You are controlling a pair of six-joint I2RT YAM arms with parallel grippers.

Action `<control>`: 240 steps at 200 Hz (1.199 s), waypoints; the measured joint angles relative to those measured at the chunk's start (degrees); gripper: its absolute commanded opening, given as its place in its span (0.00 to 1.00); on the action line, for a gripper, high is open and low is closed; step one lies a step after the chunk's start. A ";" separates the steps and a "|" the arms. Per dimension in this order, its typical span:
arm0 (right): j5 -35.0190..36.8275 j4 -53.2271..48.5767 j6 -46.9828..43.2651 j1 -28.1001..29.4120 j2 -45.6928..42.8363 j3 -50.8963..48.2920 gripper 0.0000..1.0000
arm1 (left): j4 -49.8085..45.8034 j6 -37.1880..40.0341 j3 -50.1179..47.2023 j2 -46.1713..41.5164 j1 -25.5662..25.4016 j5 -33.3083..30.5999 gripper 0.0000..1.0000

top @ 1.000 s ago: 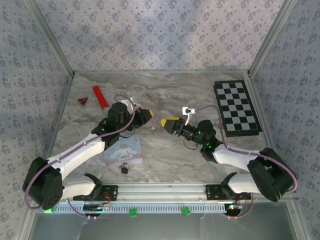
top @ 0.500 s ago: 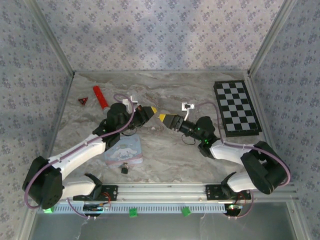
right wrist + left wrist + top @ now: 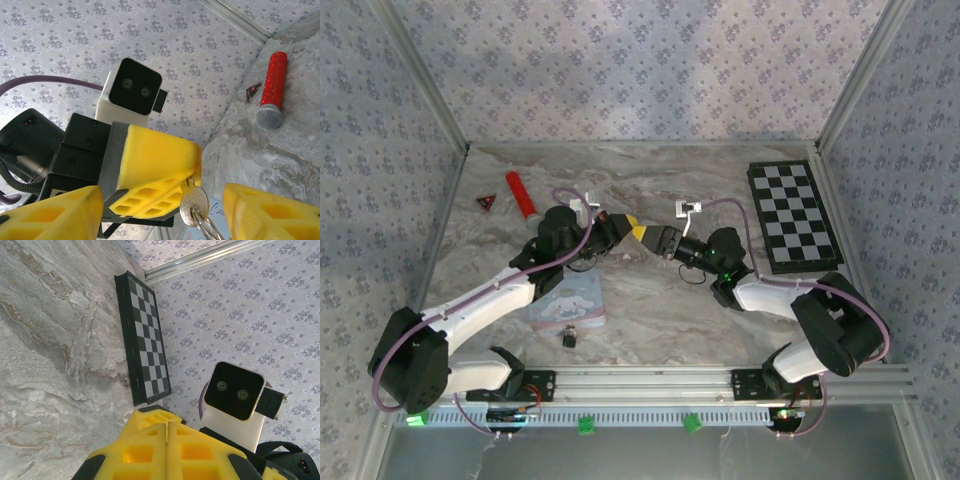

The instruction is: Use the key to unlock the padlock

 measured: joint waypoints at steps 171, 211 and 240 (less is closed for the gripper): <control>-0.96 0.26 3.32 -1.55 0.35 0.04 0.24 | 0.72 -0.15 0.00 -0.48 0.00 -0.26 0.00; -1.01 0.83 4.33 -1.70 0.66 0.09 0.23 | 0.74 -0.15 0.00 -0.48 0.00 -0.26 0.00; -1.07 1.92 5.51 -1.70 1.79 0.37 0.22 | 0.74 -0.15 0.00 -0.48 0.00 -0.28 0.00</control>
